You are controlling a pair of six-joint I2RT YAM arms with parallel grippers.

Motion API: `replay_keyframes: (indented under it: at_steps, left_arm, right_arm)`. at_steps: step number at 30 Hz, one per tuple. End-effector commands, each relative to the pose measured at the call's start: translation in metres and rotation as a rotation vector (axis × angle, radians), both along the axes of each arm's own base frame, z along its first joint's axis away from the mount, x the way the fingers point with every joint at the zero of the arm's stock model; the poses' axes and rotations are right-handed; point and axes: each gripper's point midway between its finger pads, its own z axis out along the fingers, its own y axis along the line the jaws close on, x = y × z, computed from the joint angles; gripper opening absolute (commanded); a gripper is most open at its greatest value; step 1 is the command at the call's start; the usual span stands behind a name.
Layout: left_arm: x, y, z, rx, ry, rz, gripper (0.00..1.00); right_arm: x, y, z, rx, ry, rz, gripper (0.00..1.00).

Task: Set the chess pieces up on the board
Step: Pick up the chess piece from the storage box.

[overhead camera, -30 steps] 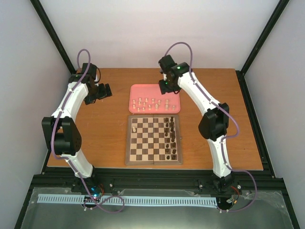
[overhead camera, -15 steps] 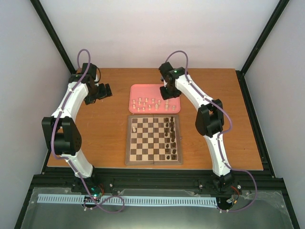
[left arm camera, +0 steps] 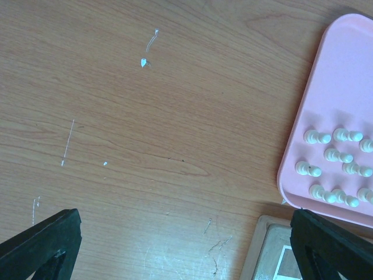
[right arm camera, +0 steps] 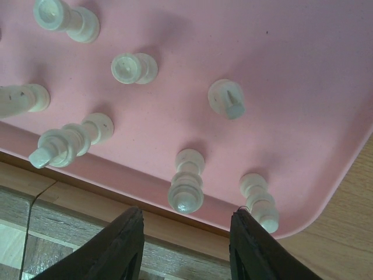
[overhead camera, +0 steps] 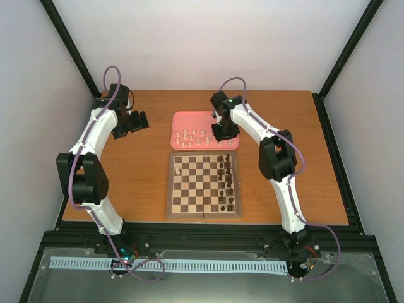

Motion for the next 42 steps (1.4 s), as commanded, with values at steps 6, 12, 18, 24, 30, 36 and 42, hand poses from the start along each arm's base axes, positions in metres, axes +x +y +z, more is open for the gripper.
replay_keyframes:
  at_steps: [6,12,18,24,30,36,42]
  left_arm:
    - [0.007,0.000,0.000,0.000,-0.009,-0.004,1.00]
    - [0.008,0.000,0.000,0.002,-0.007,-0.004,1.00]
    - [0.008,0.001,0.000,0.006,-0.008,-0.005,1.00]
    - [0.008,0.001,-0.001,0.005,-0.004,-0.007,1.00]
    - [0.008,0.000,0.000,0.001,-0.006,-0.009,1.00]
    - [0.007,-0.001,-0.001,-0.001,-0.002,-0.010,1.00]
    - [0.007,0.000,0.001,0.002,-0.009,-0.011,1.00]
  right_arm:
    - [0.001,0.000,-0.005,0.009,0.011,0.008,0.40]
    - [0.006,0.003,-0.009,0.008,0.007,0.015,0.38]
    - [0.011,0.005,-0.015,0.004,0.009,0.017,0.37]
    - [0.012,0.006,-0.020,0.003,0.015,0.014,0.33]
    - [0.012,0.004,-0.024,-0.010,0.017,0.014,0.26]
    - [0.013,0.004,-0.024,-0.011,0.015,0.019,0.15]
    - [0.020,0.006,0.015,0.016,-0.063,0.022,0.04]
